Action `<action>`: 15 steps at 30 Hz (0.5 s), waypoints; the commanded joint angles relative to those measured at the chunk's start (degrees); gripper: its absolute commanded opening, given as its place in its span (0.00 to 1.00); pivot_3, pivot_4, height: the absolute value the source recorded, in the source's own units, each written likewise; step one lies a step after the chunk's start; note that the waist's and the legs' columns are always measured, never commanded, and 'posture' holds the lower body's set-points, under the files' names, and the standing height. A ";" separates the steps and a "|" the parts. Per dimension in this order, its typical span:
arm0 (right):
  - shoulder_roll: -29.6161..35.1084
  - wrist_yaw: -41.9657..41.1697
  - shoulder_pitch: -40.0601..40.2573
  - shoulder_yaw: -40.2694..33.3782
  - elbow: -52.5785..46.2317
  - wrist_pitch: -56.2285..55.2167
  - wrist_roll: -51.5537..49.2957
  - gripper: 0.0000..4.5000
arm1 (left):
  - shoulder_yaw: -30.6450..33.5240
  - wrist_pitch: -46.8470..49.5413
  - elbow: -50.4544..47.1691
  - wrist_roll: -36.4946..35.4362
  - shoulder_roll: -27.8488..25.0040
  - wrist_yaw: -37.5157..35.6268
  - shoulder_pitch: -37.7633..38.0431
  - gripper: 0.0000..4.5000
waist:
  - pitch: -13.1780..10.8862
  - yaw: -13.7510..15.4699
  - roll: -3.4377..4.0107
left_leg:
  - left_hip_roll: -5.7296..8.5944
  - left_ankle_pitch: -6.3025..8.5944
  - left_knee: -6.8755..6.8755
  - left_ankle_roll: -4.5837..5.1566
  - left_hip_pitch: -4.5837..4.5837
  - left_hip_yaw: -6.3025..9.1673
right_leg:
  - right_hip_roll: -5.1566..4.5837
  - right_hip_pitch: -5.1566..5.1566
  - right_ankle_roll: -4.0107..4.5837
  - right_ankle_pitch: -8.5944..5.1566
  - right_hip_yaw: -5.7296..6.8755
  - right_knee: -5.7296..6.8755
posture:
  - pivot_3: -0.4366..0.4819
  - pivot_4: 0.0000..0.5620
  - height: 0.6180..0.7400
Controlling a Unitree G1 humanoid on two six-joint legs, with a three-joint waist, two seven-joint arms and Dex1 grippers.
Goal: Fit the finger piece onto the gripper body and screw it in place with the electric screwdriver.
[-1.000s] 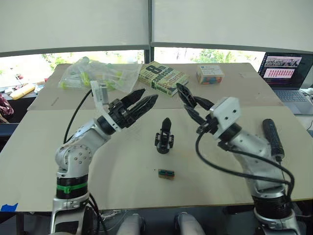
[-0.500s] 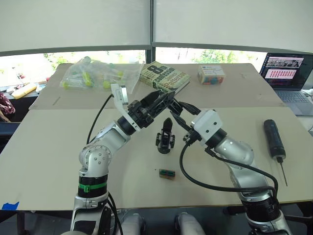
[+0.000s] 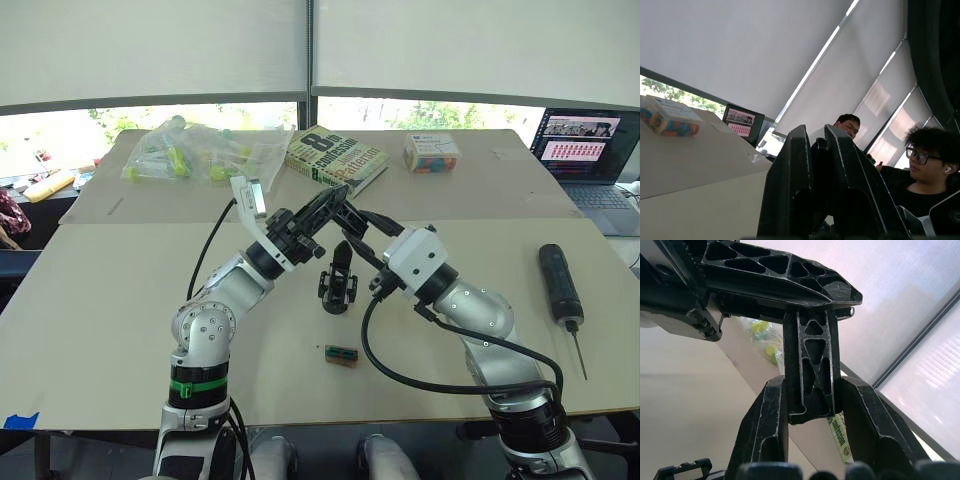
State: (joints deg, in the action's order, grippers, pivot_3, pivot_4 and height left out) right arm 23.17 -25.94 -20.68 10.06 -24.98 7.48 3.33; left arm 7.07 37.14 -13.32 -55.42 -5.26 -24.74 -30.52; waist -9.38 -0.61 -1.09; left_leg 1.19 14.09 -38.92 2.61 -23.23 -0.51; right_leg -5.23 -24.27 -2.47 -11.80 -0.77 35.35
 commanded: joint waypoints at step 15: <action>24.67 -32.50 -12.34 -11.89 1.66 35.57 -40.96 0.99 | 2.86 9.97 10.62 -4.57 -21.78 -23.76 -8.31 0.00 | -0.03 -0.16 -0.05 | -0.07 0.01 0.00 0.03 0.06 0.02 | 0.07 0.06 0.02 -0.01 0.07 -0.01 | 0.48 0.27 1.00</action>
State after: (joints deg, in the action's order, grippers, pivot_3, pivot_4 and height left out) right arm 46.12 -55.09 -31.39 -1.29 -23.35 36.82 -32.70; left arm 10.00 44.66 -2.37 -57.84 -25.44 -43.83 -36.97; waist -9.41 -0.77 -1.14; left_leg 1.10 14.10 -38.93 2.65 -23.18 -0.48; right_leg -5.16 -24.21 -2.45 -11.82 -0.70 35.34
